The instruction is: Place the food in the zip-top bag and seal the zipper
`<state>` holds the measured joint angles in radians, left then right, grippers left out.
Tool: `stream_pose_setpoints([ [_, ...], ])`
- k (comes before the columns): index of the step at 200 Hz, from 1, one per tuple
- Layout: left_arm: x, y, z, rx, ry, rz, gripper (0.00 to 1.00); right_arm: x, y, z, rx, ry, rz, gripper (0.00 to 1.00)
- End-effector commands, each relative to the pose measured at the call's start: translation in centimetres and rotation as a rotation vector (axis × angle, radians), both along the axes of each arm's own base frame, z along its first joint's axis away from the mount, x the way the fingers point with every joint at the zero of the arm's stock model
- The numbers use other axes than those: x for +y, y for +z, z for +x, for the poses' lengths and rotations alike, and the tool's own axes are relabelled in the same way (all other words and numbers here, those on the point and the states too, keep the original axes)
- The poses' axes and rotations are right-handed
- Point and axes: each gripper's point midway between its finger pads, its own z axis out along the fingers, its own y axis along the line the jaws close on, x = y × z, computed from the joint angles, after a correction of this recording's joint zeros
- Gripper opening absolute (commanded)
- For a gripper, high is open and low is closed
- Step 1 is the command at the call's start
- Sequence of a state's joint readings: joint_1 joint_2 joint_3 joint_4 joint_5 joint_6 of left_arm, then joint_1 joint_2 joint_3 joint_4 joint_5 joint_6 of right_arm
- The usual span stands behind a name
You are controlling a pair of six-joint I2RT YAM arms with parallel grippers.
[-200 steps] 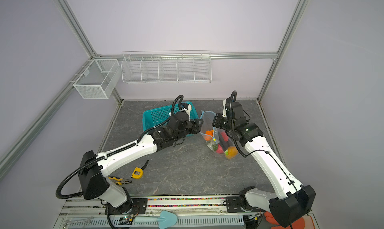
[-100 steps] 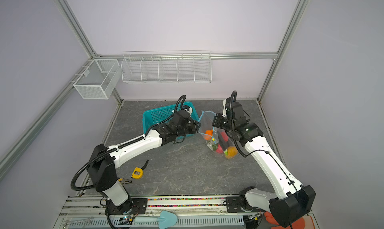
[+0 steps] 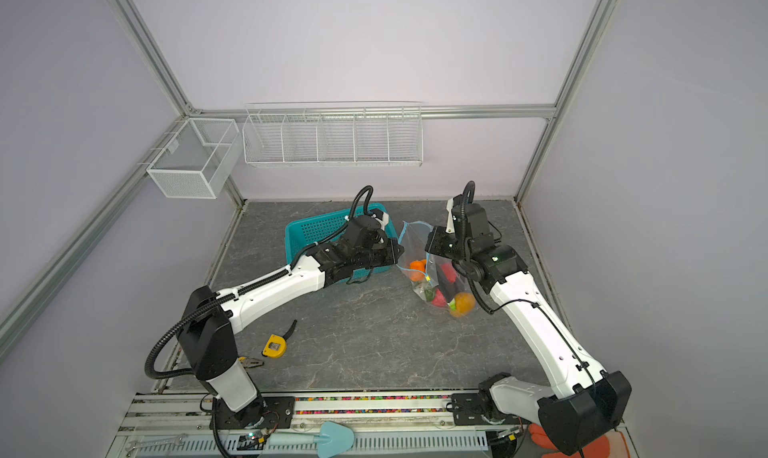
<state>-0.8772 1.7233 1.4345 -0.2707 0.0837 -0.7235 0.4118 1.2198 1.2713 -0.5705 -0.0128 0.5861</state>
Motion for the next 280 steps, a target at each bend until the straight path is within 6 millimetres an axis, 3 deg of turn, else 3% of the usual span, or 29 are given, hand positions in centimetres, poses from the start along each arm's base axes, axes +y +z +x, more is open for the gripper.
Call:
stream_pose_setpoints([
  [1,-0.2,4.7,-0.7,-0.035,-0.021,-0.088,0.0,-0.3,1.6,-0.5,-0.055,0.022,-0.001,0.07],
  [82,0.1,9.4,-3.4,-0.097,-0.056,-0.135,0.0,-1.1,3.4,-2.9,-0.102,0.095,-0.076,0.07],
  [143,0.9,11.9,-5.6,-0.139,-0.06,-0.133,0.0,-0.1,4.4,-4.9,-0.111,0.213,-0.086,0.07],
  [229,2.8,13.3,-7.6,-0.163,-0.045,-0.107,0.0,5.8,5.3,-7.4,-0.116,0.46,-0.005,0.07],
  [280,4.9,12.5,-8.0,-0.165,-0.002,-0.07,0.0,9.5,3.6,-7.1,-0.071,0.55,-0.006,0.07],
])
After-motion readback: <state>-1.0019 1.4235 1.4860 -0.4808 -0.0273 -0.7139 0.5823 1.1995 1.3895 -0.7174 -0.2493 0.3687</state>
